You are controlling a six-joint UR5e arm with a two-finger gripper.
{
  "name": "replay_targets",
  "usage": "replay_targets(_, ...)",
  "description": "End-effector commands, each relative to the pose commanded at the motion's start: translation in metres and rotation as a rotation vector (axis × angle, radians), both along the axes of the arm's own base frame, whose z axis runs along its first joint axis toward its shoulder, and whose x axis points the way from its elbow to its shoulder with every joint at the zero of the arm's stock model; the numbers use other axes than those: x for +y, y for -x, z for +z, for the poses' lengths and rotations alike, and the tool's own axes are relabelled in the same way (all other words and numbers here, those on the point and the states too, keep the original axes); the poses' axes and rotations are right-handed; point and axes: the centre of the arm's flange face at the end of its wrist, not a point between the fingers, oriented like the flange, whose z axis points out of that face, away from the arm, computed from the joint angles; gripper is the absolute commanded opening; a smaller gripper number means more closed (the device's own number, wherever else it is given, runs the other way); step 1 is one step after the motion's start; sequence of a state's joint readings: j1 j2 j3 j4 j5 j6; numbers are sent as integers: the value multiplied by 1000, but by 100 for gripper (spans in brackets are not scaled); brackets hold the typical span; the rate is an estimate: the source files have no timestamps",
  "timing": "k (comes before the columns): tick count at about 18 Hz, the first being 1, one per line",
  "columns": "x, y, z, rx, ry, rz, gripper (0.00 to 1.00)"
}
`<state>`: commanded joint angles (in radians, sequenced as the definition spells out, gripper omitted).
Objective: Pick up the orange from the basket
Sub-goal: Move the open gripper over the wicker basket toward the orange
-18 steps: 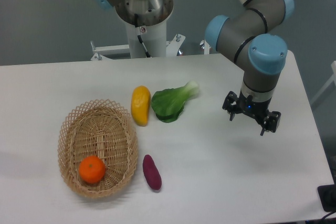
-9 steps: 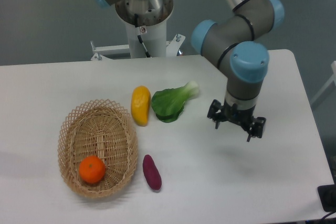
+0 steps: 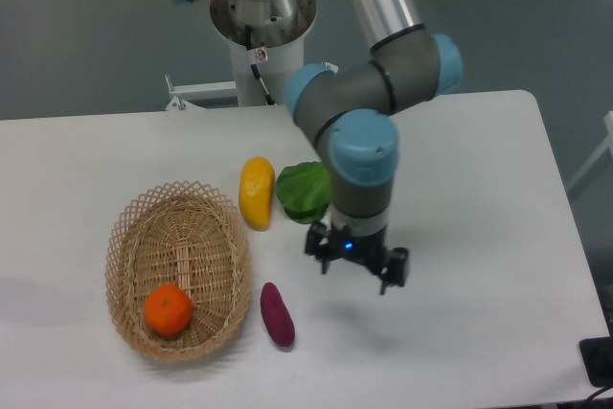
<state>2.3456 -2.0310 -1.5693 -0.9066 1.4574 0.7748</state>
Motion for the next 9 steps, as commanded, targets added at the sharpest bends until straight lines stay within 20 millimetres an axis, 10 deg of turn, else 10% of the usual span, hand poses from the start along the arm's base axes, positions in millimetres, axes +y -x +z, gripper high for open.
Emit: replay_targets(9, 57, -104, -17, -69, -4, -68, 100)
